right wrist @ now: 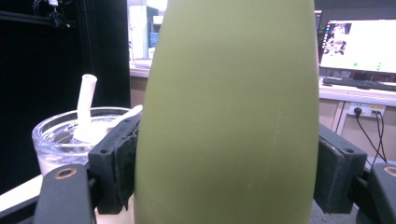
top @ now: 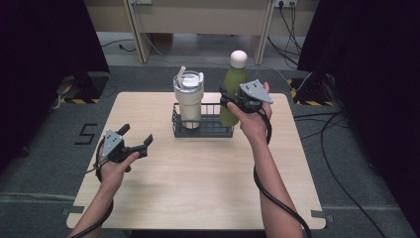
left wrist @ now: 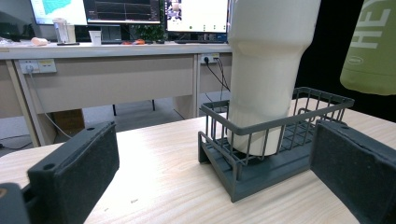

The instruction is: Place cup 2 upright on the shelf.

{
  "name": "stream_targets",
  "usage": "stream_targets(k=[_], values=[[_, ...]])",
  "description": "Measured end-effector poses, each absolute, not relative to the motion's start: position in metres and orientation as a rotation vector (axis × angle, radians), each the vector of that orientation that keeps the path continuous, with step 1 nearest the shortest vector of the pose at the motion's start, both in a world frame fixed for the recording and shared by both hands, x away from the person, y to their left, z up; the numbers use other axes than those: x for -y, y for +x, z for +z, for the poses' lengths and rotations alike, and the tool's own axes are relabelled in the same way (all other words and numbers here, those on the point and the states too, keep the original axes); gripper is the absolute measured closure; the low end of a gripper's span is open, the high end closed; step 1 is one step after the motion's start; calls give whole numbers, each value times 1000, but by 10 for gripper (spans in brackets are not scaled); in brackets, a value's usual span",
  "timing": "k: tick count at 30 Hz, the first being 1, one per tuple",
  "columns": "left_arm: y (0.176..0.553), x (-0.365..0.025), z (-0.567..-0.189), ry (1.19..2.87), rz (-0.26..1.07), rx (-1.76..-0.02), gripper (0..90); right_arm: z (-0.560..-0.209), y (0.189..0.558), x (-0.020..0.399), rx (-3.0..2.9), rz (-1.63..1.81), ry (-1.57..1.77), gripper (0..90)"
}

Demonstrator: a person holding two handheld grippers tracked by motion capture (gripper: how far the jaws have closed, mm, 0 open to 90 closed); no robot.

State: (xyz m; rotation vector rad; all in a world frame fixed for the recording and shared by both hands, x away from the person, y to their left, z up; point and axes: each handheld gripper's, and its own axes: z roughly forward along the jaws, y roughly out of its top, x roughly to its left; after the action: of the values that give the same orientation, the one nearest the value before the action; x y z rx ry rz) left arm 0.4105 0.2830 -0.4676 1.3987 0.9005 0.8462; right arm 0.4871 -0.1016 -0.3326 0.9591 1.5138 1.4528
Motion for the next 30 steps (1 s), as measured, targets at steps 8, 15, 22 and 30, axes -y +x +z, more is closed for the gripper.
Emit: stream_targets(k=[8,15,22,30], values=[[411,-284,-467,1392,845,-903,10,-329,497,97,-1509,1458,968,233],[411,-285,-467,1389,847,-904,10,-325,503,92,-1506,1463,971,233],[411,-286,-466,1387,848,-906,10,-324,511,88,-1496,1469,982,233],[411,-287,-467,1385,848,-908,10,-325,519,87,-1489,1467,995,233]])
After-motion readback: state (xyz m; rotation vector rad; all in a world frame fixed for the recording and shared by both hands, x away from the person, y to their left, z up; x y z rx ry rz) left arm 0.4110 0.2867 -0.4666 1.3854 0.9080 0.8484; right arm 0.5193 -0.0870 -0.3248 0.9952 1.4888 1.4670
